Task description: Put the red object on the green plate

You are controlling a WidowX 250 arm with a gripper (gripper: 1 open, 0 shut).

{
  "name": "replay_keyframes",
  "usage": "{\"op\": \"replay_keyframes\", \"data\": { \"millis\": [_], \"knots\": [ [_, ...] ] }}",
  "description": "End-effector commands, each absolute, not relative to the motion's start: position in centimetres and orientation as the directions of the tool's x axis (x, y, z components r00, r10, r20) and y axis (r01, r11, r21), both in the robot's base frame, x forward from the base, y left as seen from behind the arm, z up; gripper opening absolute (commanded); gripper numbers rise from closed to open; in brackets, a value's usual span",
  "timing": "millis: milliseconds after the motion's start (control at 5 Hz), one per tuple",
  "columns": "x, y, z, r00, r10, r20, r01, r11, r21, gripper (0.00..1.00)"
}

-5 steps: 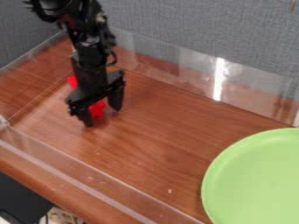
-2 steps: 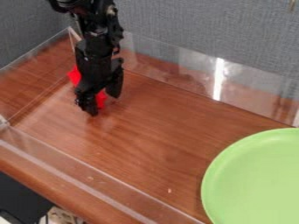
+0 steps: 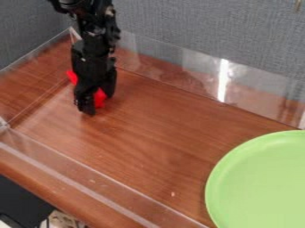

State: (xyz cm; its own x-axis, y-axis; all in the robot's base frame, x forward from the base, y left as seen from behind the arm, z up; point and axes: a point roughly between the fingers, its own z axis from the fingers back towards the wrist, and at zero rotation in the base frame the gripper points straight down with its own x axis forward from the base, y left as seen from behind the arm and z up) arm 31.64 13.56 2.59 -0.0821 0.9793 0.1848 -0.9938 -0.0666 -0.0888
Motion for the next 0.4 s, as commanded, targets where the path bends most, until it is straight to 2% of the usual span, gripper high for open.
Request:
{"op": "replay_keyframes", "data": {
  "millis": [0, 200],
  "knots": [
    [32.0, 15.7, 3.5, -0.159, 0.969, 0.190, -0.983, -0.137, -0.124, 0.00],
    [31.5, 16.7, 3.7, -0.156, 0.971, 0.183, -0.984, -0.136, -0.117, 0.00]
  ]
}}
